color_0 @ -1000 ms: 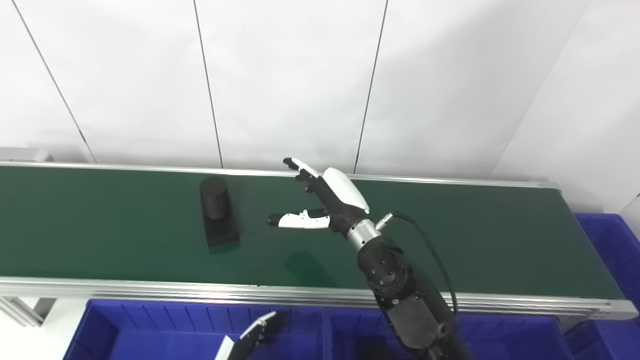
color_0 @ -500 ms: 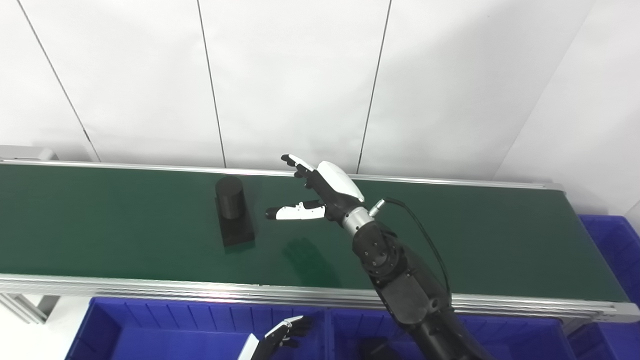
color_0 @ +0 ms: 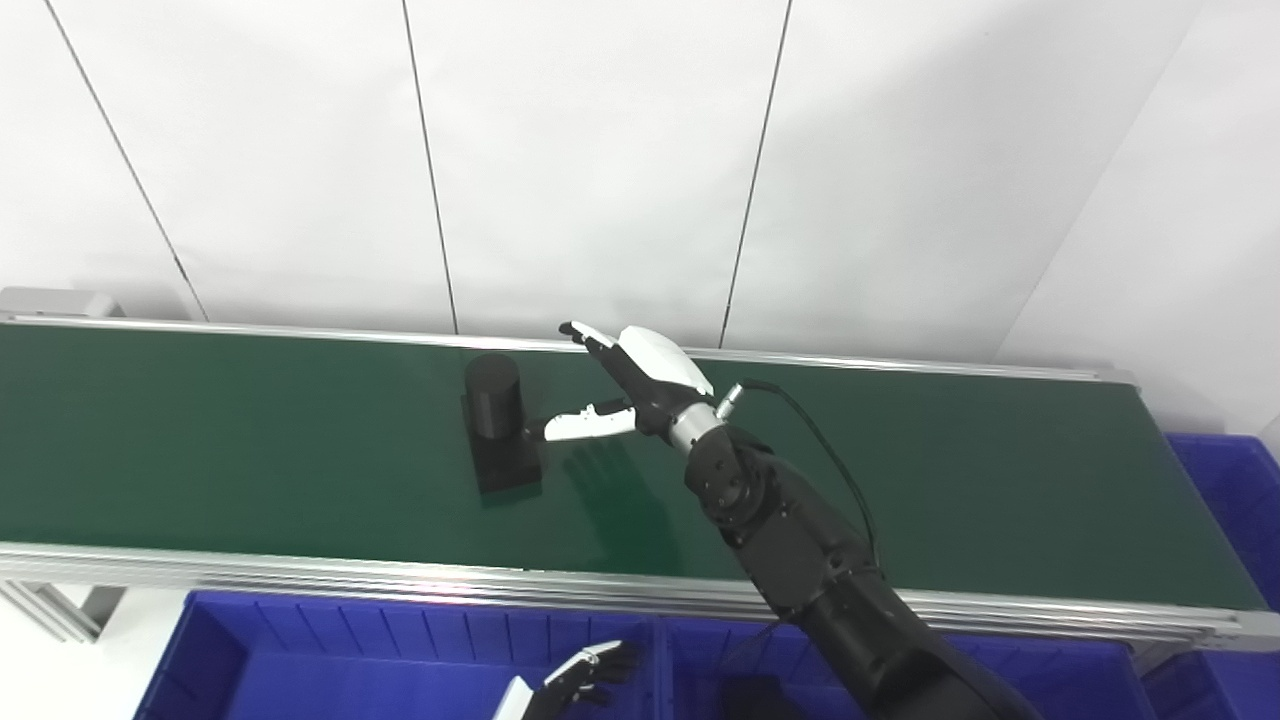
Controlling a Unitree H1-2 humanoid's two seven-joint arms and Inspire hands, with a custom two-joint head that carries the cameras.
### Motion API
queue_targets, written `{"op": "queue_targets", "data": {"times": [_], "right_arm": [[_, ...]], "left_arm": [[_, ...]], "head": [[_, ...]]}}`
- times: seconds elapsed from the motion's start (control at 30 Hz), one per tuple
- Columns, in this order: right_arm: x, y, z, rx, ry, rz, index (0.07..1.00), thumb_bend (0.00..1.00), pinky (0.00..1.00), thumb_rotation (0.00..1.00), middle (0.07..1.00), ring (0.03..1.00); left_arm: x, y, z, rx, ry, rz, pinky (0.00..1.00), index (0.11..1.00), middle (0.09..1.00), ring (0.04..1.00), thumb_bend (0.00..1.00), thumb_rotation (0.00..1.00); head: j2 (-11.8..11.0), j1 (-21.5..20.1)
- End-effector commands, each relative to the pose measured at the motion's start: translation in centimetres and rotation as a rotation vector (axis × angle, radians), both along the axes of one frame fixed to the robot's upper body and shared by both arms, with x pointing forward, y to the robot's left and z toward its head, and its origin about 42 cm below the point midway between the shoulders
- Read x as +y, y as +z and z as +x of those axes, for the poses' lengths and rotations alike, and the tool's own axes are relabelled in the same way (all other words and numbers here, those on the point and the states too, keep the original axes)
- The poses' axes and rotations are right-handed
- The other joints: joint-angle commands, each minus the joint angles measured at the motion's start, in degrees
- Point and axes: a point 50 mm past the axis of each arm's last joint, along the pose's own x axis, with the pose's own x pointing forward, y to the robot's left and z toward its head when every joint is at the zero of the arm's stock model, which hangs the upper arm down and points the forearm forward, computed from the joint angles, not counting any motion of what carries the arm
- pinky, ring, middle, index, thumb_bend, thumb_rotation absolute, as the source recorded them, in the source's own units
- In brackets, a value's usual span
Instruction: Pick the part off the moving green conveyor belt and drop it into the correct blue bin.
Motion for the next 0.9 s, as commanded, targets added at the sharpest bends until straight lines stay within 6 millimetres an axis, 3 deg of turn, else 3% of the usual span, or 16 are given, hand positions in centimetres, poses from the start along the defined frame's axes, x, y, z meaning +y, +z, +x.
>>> {"op": "queue_targets", "data": {"times": [0.0,0.53,0.87], "right_arm": [[1.4,2.8,1.3,-0.079,0.019,0.02,0.957,0.92,0.85,0.66,0.938,0.912],[5.2,2.1,2.6,-0.042,0.028,0.002,0.966,0.97,0.84,0.67,0.945,0.902],[6.9,1.4,2.3,-0.005,0.02,0.008,0.964,0.98,0.83,0.6,0.937,0.894]], "left_arm": [[-0.2,0.8,0.9,-0.063,-0.018,-0.016,0.68,0.788,0.791,0.761,0.83,0.61],[0.0,0.8,0.0,-0.065,-0.015,-0.019,0.68,0.783,0.788,0.753,0.85,0.58],[-0.4,0.9,-0.7,-0.07,-0.023,-0.028,0.68,0.786,0.791,0.757,0.86,0.6]], "head": [[-0.1,0.5],[0.0,0.3],[0.3,-0.8]]}}
